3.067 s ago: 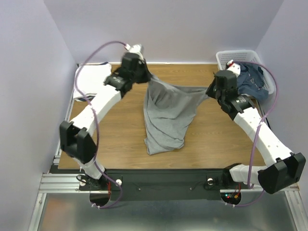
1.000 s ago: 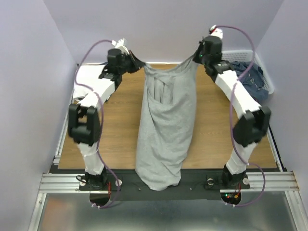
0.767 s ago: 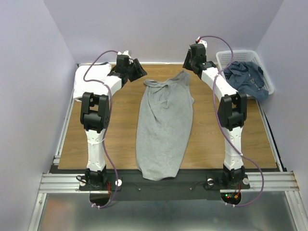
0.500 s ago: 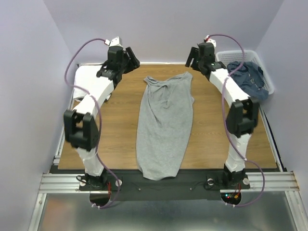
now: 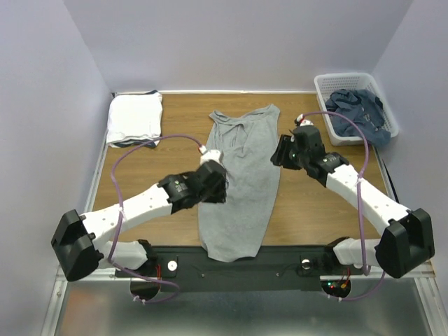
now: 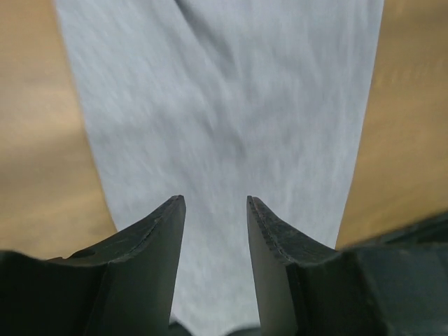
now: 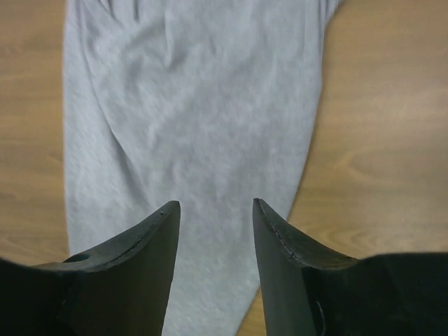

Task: Fold and stack the tank tops
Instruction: Flatten the tank top out

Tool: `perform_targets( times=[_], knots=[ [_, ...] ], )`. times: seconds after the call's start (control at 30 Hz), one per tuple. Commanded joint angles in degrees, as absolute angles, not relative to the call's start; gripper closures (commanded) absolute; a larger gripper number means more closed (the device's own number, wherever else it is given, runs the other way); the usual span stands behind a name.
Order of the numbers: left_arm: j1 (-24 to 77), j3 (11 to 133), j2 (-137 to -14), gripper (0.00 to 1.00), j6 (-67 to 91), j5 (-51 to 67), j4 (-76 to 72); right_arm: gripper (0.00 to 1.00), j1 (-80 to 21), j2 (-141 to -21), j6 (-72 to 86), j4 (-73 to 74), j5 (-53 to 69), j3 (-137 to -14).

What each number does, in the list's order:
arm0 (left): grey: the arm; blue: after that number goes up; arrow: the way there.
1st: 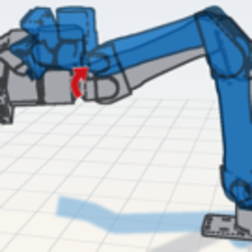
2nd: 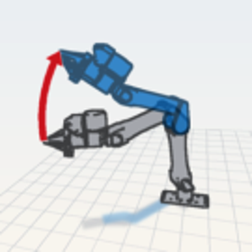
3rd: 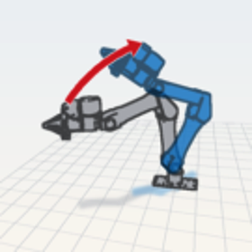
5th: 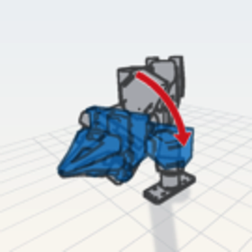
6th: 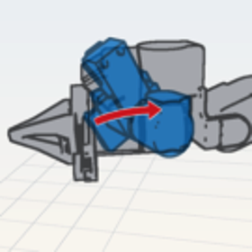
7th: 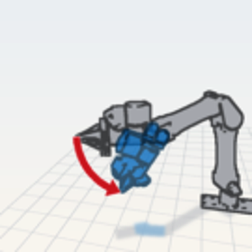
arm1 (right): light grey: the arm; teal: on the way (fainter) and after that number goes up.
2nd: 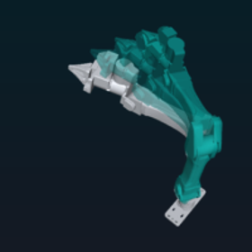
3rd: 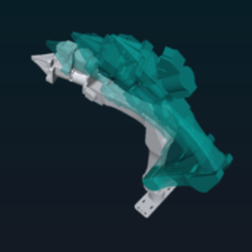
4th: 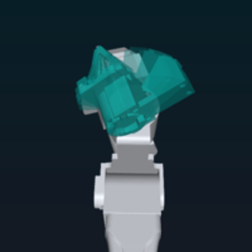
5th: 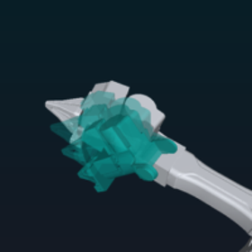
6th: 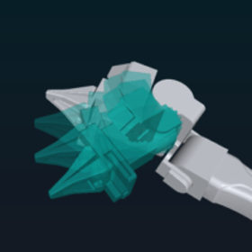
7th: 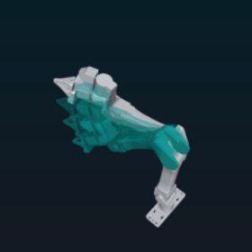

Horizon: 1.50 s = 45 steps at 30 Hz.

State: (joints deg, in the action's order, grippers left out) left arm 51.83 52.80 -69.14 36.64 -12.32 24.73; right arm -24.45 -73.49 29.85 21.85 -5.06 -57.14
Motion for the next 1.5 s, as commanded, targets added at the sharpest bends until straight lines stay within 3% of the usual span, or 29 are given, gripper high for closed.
perform_targets(
  times=[0.0,0.2,0.57,0.9,1.03,1.33,1.47],
  knots=[
    [60.3,51.2,-65.7,0.47,45.6,-15.6,33.7,0.49,-26.6,-70.8,33.5,20.9,-4.1,-51.8],
    [67.2,47.5,-63.0,0.37,47.1,-11.3,35.3,0.50,-32.3,-76.9,35.3,18.8,-6.4,-49.0],
    [75.4,46.6,-66.9,0.32,41.5,-0.9,35.7,0.51,-32.2,-88.2,36.0,15.2,-12.5,-51.2],
    [76.6,44.8,-71.7,0.30,40.3,-2.1,36.1,0.87,-28.5,-98.6,34.9,13.9,-12.6,-60.6],
    [76.5,44.5,-74.1,0.32,40.3,-3.9,35.2,0.99,-23.7,-101.9,34.4,13.8,-10.1,-64.4],
    [76.5,47.2,-82.4,0.36,39.6,-9.0,32.8,1.00,-20.2,-107.9,34.3,13.8,-5.8,-72.2],
    [76.5,47.9,-84.9,0.51,39.7,-10.7,34.3,1.00,-20.3,-105.6,33.8,13.8,-6.5,-70.8]
  ],
)
